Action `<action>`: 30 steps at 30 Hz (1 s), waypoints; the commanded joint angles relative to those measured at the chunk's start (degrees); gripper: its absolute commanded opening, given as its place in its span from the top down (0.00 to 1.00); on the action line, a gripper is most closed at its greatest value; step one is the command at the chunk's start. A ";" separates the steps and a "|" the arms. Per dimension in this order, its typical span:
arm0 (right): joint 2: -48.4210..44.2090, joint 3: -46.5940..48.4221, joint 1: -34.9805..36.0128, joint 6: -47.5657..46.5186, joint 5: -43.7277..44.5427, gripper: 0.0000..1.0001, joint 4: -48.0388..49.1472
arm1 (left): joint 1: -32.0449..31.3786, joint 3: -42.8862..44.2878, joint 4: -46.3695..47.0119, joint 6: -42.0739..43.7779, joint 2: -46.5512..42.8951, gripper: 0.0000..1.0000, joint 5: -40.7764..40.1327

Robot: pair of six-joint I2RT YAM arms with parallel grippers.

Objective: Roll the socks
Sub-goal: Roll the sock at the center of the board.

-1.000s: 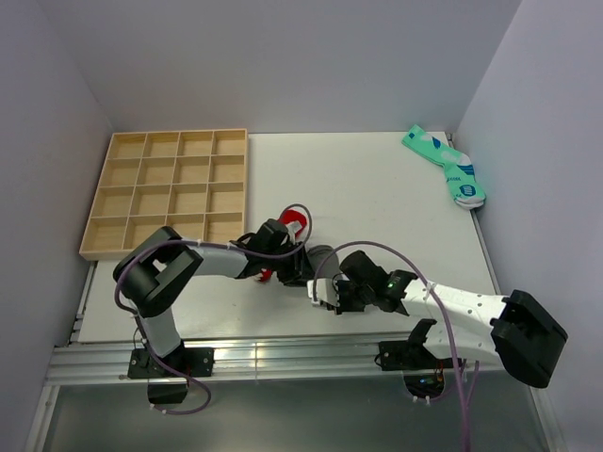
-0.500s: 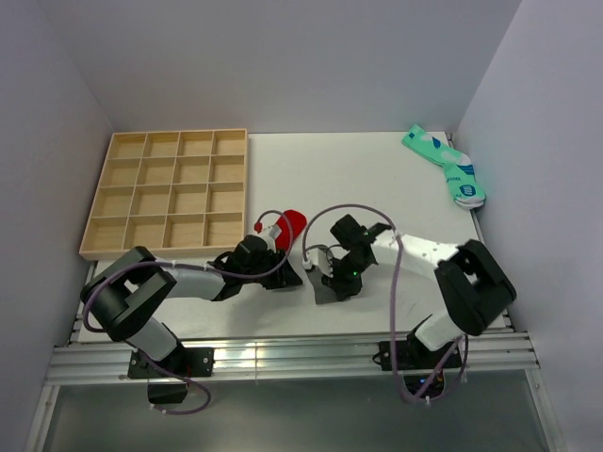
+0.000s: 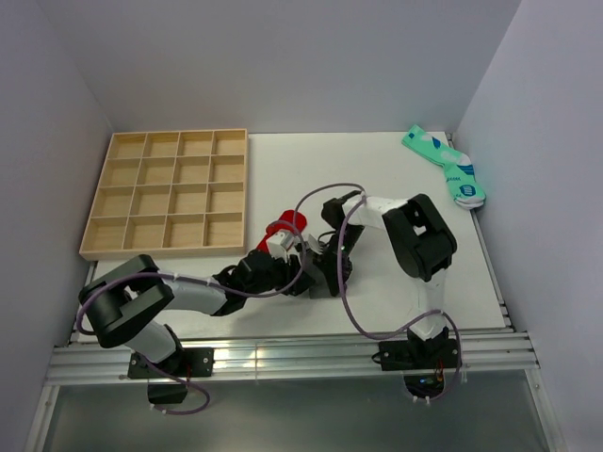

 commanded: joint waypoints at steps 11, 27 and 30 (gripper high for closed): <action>5.50 5.60 -2.07 0.68 -5.28 0.82 -6.93 | -1.49 0.79 17.47 4.54 8.82 0.49 1.55; 6.21 6.66 -3.21 6.92 -5.28 0.82 -2.80 | -1.84 -1.67 25.39 0.94 15.59 0.48 6.65; 5.77 6.40 -3.30 7.97 -4.85 0.82 -1.92 | -1.84 -1.94 26.01 0.41 16.29 0.49 6.91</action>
